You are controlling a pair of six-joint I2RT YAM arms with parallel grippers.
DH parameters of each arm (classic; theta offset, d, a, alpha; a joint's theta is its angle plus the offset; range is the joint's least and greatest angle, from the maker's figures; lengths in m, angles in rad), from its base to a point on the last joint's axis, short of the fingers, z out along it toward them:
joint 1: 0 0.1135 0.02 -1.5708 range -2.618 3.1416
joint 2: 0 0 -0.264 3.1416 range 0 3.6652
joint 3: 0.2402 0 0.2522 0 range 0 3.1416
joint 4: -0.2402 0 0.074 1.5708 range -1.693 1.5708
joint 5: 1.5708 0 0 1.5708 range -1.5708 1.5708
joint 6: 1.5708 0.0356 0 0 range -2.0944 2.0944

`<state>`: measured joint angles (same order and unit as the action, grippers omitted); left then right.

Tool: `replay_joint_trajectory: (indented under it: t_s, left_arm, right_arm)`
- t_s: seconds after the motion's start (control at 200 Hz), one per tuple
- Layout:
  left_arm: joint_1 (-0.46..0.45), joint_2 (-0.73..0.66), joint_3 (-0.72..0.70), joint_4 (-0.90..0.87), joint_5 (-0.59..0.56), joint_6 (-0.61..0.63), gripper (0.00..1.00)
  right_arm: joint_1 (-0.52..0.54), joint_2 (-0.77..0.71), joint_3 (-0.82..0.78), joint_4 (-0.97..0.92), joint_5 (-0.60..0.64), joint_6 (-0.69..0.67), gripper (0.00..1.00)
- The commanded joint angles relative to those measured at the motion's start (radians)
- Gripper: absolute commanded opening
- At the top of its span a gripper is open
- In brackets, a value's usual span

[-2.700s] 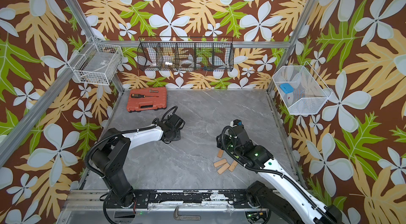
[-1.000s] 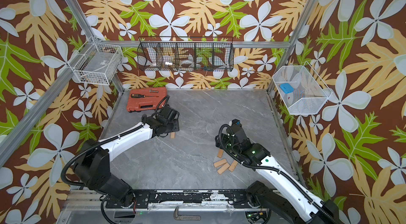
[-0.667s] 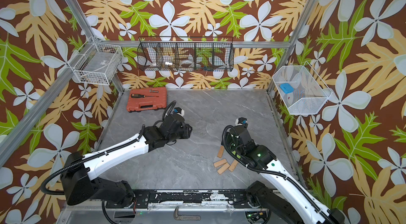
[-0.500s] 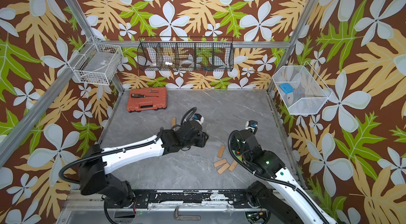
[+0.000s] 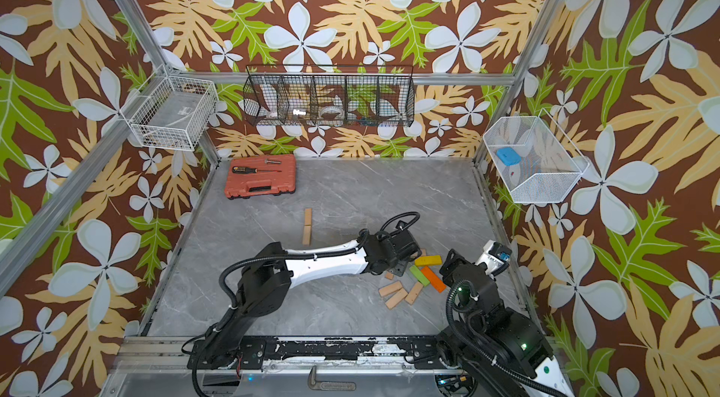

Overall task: Assemble the letter k with building blocks
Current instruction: Pick up the building block from the center of the board.

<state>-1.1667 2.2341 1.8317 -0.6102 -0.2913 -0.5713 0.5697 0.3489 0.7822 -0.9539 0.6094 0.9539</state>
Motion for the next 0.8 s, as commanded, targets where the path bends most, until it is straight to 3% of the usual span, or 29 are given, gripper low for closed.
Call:
replay_joint_trajectory:
  t_s: [0.0, 0.19, 0.551, 0.796]
  left_arm:
    - [-0.001, 0.044, 0.046, -0.121, -0.023, 0.015, 0.61]
    - [-0.001, 0.071, 0.049, -0.086, 0.055, -0.011, 0.51]
    - [-0.001, 0.099, 0.024, -0.101, 0.051, -0.061, 0.25]
    - [0.011, -0.059, -0.102, -0.06, 0.02, -0.135, 0.13]
  right_arm:
    - [0.001, 0.001, -0.004, -0.005, 0.005, -0.012, 0.69]
    - [0.001, 0.0, -0.021, 0.014, -0.002, -0.023, 0.69]
    - [0.001, 0.013, -0.026, 0.046, -0.011, -0.044, 0.69]
    - [0.001, 0.04, -0.032, 0.108, -0.052, -0.064, 0.69]
